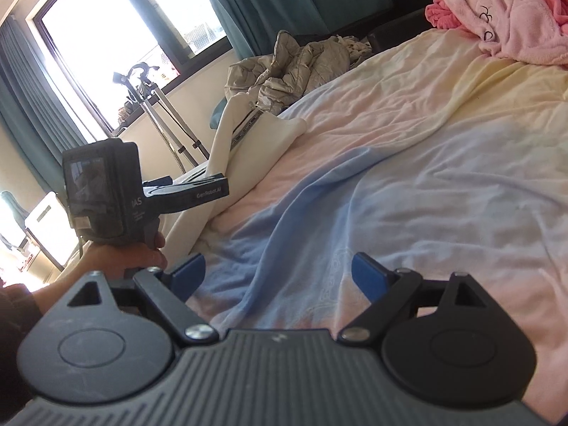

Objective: Fold clothes

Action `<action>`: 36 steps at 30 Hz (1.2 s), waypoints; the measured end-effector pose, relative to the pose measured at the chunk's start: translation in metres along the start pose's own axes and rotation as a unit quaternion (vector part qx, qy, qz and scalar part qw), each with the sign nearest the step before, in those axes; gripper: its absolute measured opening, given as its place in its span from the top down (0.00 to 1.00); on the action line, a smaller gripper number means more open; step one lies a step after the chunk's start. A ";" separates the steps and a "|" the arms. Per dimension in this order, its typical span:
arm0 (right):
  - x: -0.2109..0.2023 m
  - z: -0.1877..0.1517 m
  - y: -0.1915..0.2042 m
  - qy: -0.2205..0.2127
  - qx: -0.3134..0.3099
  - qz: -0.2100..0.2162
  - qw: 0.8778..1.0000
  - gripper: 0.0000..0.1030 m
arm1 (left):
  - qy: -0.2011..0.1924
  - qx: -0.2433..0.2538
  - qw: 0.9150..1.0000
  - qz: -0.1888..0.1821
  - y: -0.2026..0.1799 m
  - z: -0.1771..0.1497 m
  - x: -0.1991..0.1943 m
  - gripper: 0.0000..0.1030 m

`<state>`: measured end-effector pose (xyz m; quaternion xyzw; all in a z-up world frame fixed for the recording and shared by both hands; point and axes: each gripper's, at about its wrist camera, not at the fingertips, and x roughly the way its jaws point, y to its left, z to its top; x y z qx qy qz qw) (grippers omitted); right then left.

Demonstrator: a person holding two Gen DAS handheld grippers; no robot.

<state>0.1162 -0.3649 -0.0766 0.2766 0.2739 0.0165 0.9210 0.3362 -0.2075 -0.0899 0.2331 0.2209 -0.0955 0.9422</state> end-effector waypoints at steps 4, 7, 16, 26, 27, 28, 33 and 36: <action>0.019 -0.002 -0.008 0.013 0.003 -0.007 1.000 0.12 | 0.062 -0.033 0.997 0.022 0.005 -0.010 0.045 0.75; 0.031 -0.006 -0.011 0.024 0.002 -0.015 1.000 0.12 | 0.036 -0.065 0.997 0.003 0.010 -0.006 0.028 0.93; 0.034 -0.007 -0.014 0.019 0.002 -0.031 0.999 0.12 | -0.056 -0.043 0.992 -0.103 0.011 0.022 -0.106 0.94; -0.027 0.010 -0.019 -0.061 0.020 -0.044 0.997 0.12 | -0.051 -0.061 0.980 -0.181 -0.015 -0.058 -0.206 0.93; -0.028 0.009 -0.020 -0.061 0.021 -0.045 0.997 0.12 | -0.044 -0.067 0.980 -0.185 -0.018 -0.067 -0.209 0.93; -0.029 0.009 -0.021 -0.060 0.022 -0.047 0.997 0.12 | -0.034 -0.076 0.979 -0.184 -0.019 -0.073 -0.208 0.92; -0.016 0.006 -0.028 -0.029 0.053 -0.031 0.998 0.12 | 0.008 -0.083 0.977 -0.197 -0.009 -0.084 -0.215 0.83; -0.008 0.004 -0.033 -0.009 0.075 -0.018 0.997 0.12 | 0.008 -0.083 0.978 -0.191 0.009 -0.086 -0.234 0.51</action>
